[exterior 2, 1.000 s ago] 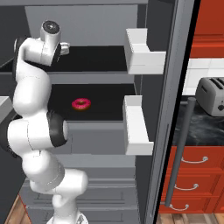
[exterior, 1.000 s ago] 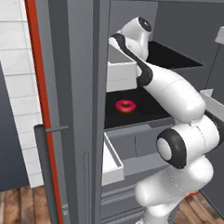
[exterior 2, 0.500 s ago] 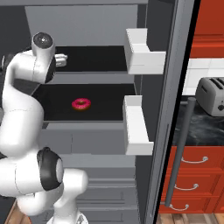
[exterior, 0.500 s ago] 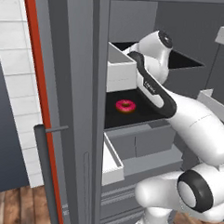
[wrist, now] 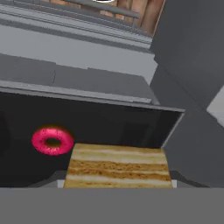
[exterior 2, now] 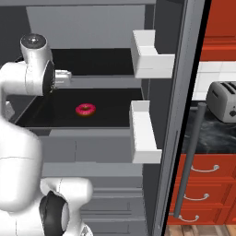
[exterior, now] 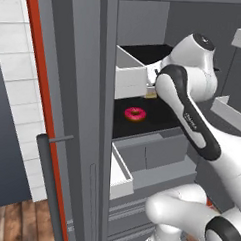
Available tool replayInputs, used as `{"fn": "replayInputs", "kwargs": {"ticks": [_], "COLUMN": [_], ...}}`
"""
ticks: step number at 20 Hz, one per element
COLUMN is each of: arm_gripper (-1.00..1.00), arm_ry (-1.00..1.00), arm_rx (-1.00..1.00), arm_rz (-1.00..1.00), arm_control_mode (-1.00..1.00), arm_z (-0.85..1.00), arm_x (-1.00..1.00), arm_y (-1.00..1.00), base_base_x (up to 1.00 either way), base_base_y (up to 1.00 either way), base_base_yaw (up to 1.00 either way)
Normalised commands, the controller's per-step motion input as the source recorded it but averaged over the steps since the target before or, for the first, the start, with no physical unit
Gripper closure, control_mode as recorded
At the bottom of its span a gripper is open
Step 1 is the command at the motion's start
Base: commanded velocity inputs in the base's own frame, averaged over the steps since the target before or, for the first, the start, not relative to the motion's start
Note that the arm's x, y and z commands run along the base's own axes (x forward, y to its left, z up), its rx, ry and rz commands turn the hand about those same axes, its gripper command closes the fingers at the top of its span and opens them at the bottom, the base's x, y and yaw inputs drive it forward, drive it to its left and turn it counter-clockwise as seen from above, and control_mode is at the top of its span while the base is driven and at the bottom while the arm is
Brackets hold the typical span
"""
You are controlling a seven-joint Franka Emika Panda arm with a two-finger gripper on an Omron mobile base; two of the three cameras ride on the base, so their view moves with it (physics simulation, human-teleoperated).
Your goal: Take the cake and donut from the fridge and place them on the empty tray on the dining counter.
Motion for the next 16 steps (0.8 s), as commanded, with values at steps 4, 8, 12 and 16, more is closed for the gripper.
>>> {"fn": "replayInputs", "kwargs": {"ticks": [4,8,12,16], "arm_gripper": [1.00,1.00,1.00,1.00], "arm_ry": [0.11,0.11,0.03,0.00], "arm_rx": [0.00,-0.07,-0.05,-0.03], "arm_rz": [-0.01,0.00,0.00,0.01], "arm_control_mode": [-1.00,-1.00,-1.00,-1.00], "arm_z": [-0.43,-0.77,-0.78,-0.68], "arm_x": [-0.70,-0.31,-0.25,-0.36], "arm_y": [-0.89,-0.48,-0.27,-0.20], "base_base_x": [0.00,0.00,0.00,0.00], "base_base_y": [0.00,0.00,0.00,0.00], "base_base_yaw": [0.00,0.00,0.00,0.00]}}
